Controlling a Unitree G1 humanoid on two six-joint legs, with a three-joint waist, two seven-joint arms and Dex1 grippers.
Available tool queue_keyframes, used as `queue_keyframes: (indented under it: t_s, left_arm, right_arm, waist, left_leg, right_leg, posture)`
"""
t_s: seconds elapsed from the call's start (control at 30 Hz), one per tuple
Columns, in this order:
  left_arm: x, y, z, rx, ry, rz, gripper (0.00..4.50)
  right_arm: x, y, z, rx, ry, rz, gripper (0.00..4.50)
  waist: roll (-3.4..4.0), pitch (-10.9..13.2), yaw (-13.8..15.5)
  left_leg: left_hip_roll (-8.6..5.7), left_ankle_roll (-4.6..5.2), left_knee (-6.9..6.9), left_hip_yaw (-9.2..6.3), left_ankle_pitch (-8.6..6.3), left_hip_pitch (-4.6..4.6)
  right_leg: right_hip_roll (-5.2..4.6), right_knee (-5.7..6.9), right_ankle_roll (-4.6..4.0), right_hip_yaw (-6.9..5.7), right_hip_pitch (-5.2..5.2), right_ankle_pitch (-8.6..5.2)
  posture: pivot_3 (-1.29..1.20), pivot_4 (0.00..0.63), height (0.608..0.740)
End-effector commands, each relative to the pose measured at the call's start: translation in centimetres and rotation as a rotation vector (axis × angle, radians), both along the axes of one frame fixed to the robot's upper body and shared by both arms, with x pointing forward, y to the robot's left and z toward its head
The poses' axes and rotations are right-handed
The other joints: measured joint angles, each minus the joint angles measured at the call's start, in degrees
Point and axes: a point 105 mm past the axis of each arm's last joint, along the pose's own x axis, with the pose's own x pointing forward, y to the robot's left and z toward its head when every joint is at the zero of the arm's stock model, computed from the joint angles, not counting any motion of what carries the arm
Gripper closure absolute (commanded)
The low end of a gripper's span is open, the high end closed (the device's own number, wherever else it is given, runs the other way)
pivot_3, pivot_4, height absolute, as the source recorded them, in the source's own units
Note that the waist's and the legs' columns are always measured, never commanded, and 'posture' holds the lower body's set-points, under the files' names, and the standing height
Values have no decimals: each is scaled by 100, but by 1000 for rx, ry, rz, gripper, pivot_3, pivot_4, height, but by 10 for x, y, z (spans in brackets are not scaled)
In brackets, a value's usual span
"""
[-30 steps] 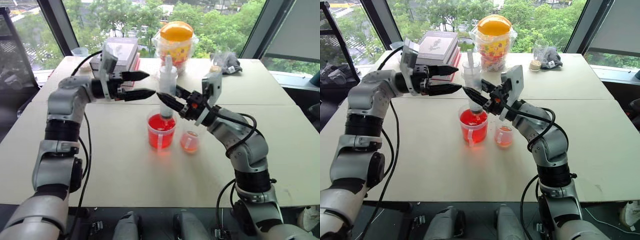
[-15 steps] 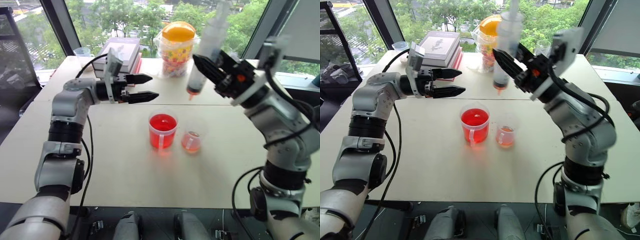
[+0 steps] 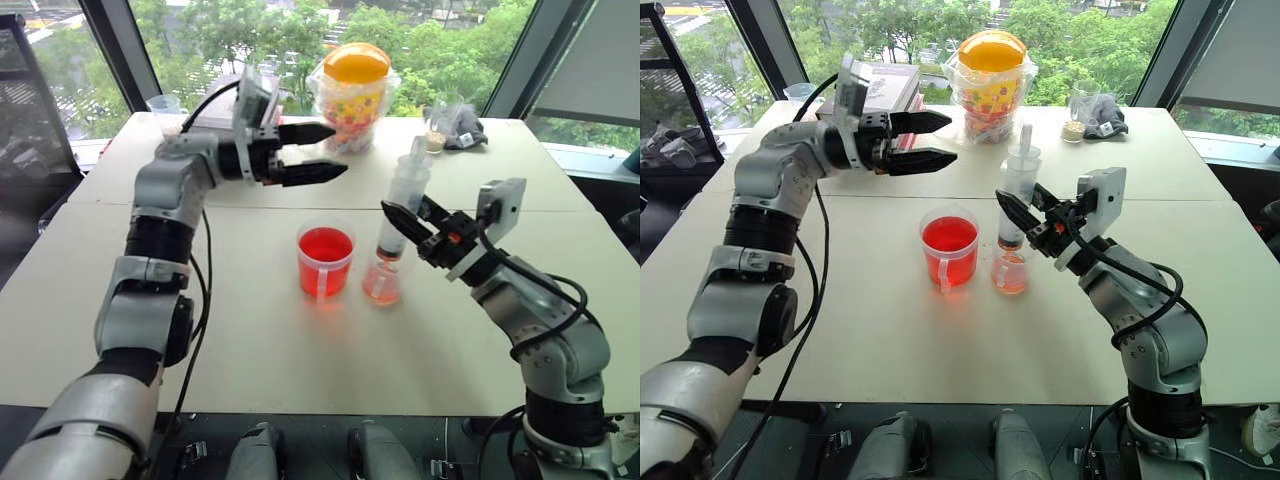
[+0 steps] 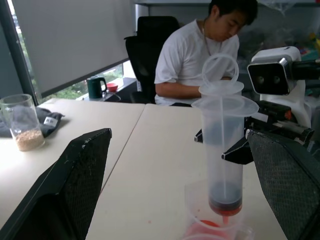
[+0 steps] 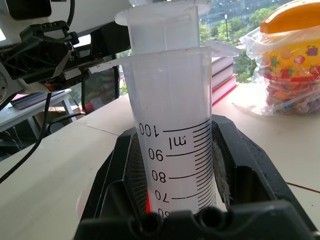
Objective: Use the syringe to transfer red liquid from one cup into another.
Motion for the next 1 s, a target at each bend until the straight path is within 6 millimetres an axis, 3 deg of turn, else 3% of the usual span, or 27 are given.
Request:
queue_keyframes:
  t_s: [0.03, 0.3, 0.9, 1.0]
  left_arm:
    - [-6, -12, 22, -19, -77, -54, 53]
    - [-9, -36, 28, -20, -101, -133, 53]
    - [0, -72, 16, 27, -90, -155, 53]
    - [-2, -79, 14, 45, -83, -181, 910]
  right_arm:
    - [-8, 1, 10, -5, -69, -3, 3106]
    - [-8, 3, 7, -24, -76, -6, 3106]
    - [-10, 9, 11, -59, -93, 18, 3106]
    - [-10, 11, 10, -70, -95, 23, 3106]
  waist:
    - [0, 0, -2]
    - [0, 0, -16]
    - [-2, 1, -7]
    - [-2, 1, -4]
  left_leg:
    - [0, 0, 0, 0, 0, 0]
    - [0, 1, -1, -3, -1, -1]
    - [-1, 5, -1, -5, -3, -7]
    - [-1, 5, -1, -5, -3, -8]
  right_leg:
    - [0, -1, 0, 0, 0, 0]
    - [2, -3, 0, -1, 0, -1]
    - [2, -9, -1, -1, -2, -1]
    - [2, -9, -1, -1, -2, -1]
  posture:
    - [0, 150, 740]
    - [0, 150, 740]
    - [0, 150, 740]
    - [0, 150, 740]
